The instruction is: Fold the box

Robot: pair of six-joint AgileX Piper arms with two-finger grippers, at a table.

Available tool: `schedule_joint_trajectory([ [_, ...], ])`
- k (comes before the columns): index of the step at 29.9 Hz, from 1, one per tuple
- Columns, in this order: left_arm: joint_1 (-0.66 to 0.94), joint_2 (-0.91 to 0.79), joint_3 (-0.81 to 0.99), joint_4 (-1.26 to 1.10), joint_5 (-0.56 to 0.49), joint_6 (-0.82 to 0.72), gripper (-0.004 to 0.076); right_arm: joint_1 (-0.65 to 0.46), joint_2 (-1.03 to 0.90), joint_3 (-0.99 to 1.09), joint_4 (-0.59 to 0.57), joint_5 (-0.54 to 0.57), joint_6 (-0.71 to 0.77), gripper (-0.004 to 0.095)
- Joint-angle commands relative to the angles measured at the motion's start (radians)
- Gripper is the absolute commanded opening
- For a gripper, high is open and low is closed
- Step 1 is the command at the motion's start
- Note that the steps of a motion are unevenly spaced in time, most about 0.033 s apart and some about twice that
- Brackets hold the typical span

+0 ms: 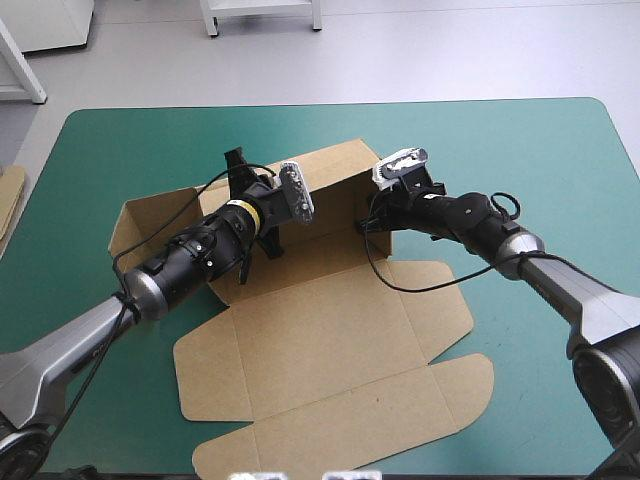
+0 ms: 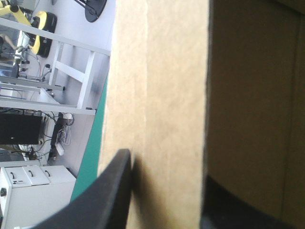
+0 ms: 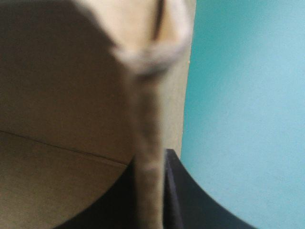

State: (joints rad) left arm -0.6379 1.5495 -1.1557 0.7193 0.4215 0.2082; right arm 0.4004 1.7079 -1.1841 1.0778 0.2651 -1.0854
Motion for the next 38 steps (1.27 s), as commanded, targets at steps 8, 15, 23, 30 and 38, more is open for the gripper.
schedule_joint_trajectory([
  [8,-0.079,-0.061,0.012,-0.157,0.079,-0.046,0.0313,0.020,-0.059,-0.034,0.060,0.101,0.027,-0.0007],
  [15,-0.085,-0.084,0.012,-0.165,0.126,-0.065,0.0370,0.020,-0.059,-0.034,0.076,0.097,0.034,-0.0007],
  [23,-0.132,-0.101,0.012,-0.157,0.155,-0.090,0.0426,0.020,-0.059,-0.034,0.101,0.085,0.034,-0.0007],
  [30,-0.196,-0.156,0.012,-0.156,0.164,-0.100,0.0426,0.020,-0.059,-0.034,0.101,0.060,0.049,-0.0007],
  [38,-0.236,-0.181,0.012,-0.172,0.197,-0.148,0.0426,0.020,-0.059,-0.034,0.111,0.042,0.072,-0.0007],
])
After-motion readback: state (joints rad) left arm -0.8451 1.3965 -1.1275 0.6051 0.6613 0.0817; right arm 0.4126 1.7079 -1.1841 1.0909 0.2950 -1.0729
